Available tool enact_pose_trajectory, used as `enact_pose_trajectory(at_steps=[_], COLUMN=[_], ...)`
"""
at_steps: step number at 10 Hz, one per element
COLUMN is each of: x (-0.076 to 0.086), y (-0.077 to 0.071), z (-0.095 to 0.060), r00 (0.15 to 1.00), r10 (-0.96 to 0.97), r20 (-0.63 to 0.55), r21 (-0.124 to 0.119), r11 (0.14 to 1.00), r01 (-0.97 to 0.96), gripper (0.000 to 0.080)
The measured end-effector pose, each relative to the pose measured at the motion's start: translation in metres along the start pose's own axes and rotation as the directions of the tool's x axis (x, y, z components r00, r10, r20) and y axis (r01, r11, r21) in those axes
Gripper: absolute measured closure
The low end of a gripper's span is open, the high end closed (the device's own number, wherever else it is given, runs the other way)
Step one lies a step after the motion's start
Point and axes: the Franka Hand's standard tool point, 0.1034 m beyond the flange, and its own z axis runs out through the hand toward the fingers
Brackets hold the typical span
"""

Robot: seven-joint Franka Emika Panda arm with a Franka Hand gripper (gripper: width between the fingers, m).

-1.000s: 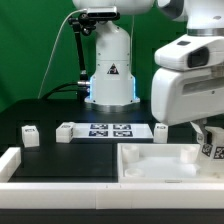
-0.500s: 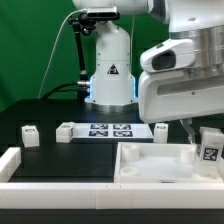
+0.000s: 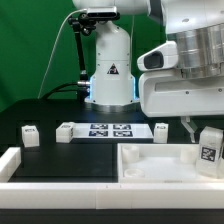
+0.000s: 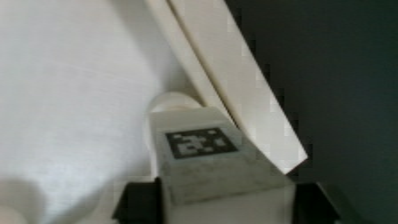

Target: Assemble one leg

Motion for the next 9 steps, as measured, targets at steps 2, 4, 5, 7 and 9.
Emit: enact_pose_trajectory(at_steps=[2,4,5,7,9], x=[-0.001,-0.003,-0.004,-0.009,-0.012], y=[-0.002,-0.001,-0.002,-0.007,-0.010], z=[0.001,0.003,0.003,0.005,0.006], r00=[0.989,0.945,0.910,0.796,0.661], r10=[0.149,0.324,0.414,0.605,0.750], r20=[-0.014,-0.037,-0.032,-0.004,0.032], r21=[0.011,0.040,0.058,0.075,0.074], r11=[0.989,0.946,0.909,0.794,0.657], r01=[-0.149,-0.322,-0.412,-0.603,-0.750], gripper=[0.0481,0.0481,0.0482,0.0484,0.0489])
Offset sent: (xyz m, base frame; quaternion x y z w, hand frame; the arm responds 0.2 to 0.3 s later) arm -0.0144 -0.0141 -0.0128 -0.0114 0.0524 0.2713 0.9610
